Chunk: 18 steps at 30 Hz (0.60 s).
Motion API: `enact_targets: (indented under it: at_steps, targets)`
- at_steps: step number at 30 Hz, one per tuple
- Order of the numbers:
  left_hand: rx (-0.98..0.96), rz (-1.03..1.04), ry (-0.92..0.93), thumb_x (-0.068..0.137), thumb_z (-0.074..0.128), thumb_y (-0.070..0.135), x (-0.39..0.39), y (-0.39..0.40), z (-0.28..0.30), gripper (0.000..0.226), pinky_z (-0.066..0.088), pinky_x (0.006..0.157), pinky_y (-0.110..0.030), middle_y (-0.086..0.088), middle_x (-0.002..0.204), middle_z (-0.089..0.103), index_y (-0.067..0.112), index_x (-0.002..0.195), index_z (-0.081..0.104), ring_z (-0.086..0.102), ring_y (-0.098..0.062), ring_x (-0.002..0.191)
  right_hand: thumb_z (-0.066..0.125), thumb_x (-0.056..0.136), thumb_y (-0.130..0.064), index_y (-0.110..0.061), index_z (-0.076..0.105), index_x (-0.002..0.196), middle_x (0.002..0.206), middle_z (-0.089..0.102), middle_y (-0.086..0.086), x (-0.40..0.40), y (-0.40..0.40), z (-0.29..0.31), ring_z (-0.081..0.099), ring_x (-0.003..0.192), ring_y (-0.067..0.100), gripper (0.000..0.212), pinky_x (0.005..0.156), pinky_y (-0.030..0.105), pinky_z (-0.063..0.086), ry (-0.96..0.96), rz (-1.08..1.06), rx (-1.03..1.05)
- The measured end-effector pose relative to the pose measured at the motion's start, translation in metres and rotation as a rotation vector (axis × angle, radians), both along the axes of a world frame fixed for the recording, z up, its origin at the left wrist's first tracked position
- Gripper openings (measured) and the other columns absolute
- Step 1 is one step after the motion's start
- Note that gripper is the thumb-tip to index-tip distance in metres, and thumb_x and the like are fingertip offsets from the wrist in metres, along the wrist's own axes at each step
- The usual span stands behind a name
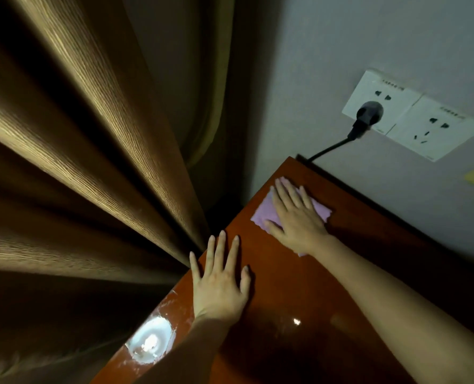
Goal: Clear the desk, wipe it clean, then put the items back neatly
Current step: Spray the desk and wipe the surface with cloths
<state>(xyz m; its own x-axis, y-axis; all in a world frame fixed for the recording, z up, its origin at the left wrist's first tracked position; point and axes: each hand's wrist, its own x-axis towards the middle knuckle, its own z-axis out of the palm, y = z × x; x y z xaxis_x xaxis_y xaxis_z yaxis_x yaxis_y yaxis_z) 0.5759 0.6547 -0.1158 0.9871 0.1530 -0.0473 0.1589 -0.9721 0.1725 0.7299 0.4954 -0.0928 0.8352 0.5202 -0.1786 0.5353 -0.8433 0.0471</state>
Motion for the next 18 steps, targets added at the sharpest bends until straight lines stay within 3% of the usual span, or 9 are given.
enact_targets:
  at_steps: [2, 4, 7, 10, 12, 15, 18]
  targets:
    - [0.0, -0.002, -0.002, 0.093, 0.03, 0.05, 0.0, 0.0, 0.0, 0.057, 0.007, 0.111, -0.05, -0.001, 0.152, 0.032, 0.028, 0.145, 0.033, 0.02, -0.021, 0.144, -0.008, 0.078, -0.063, -0.006, -0.015, 0.142, 0.156, -0.012, 0.013, 0.008, -0.03, 0.002, -0.017, 0.142, 0.024, 0.086, 0.113, 0.04, -0.011, 0.0, -0.069, -0.044]
    - [0.006, 0.0, 0.004, 0.093, 0.03, 0.051, 0.0, -0.001, 0.001, 0.057, 0.011, 0.109, -0.049, -0.002, 0.151, 0.035, 0.027, 0.144, 0.035, 0.026, -0.023, 0.142, -0.008, 0.08, -0.064, -0.005, -0.015, 0.145, 0.157, -0.011, 0.014, 0.026, -0.045, 0.004, -0.013, 0.145, 0.025, 0.088, 0.115, 0.041, -0.01, -0.003, -0.211, -0.083]
    - [0.008, 0.012, 0.014, 0.091, 0.033, 0.051, 0.002, -0.002, 0.005, 0.057, 0.011, 0.109, -0.048, -0.001, 0.149, 0.038, 0.029, 0.143, 0.036, 0.026, -0.021, 0.142, 0.017, 0.096, -0.055, 0.0, -0.005, 0.149, 0.158, -0.001, 0.019, 0.055, -0.022, 0.005, -0.003, 0.147, 0.027, 0.08, 0.117, 0.047, -0.005, 0.021, -0.391, -0.051]
    - [-0.021, 0.016, 0.003, 0.091, 0.035, 0.051, 0.002, -0.001, 0.007, 0.057, 0.009, 0.11, -0.049, 0.0, 0.15, 0.036, 0.03, 0.144, 0.036, 0.02, -0.018, 0.142, 0.024, 0.098, -0.049, 0.002, 0.0, 0.149, 0.157, 0.0, 0.023, 0.06, 0.016, 0.003, -0.004, 0.147, 0.03, 0.076, 0.116, 0.051, -0.003, 0.028, -0.434, 0.009]
    - [-0.035, 0.013, 0.007, 0.092, 0.034, 0.05, 0.002, -0.001, 0.008, 0.056, 0.008, 0.111, -0.049, 0.0, 0.151, 0.035, 0.03, 0.144, 0.035, 0.021, -0.02, 0.143, 0.022, 0.098, -0.049, 0.002, 0.001, 0.149, 0.157, 0.0, 0.022, 0.047, 0.031, 0.001, -0.007, 0.146, 0.03, 0.076, 0.115, 0.05, -0.004, 0.021, -0.349, 0.015]
    - [-0.052, 0.027, 0.02, 0.094, 0.028, 0.051, -0.001, -0.001, 0.008, 0.056, 0.002, 0.113, -0.047, 0.001, 0.153, 0.029, 0.03, 0.146, 0.032, 0.018, -0.019, 0.144, 0.01, 0.09, -0.055, 0.001, 0.009, 0.149, 0.157, 0.01, 0.021, 0.012, 0.023, -0.002, 0.001, 0.147, 0.03, 0.081, 0.115, 0.046, -0.006, -0.027, -0.044, 0.024]
    - [-0.091, 0.038, 0.039, 0.092, 0.011, 0.055, -0.002, -0.001, 0.012, 0.061, -0.014, 0.115, -0.042, 0.007, 0.157, 0.004, 0.036, 0.149, 0.013, -0.006, -0.012, 0.145, 0.011, 0.088, -0.059, 0.003, 0.019, 0.146, 0.153, 0.022, 0.021, -0.004, -0.019, -0.004, 0.009, 0.144, 0.029, 0.084, 0.116, 0.044, -0.002, -0.045, 0.164, 0.018]
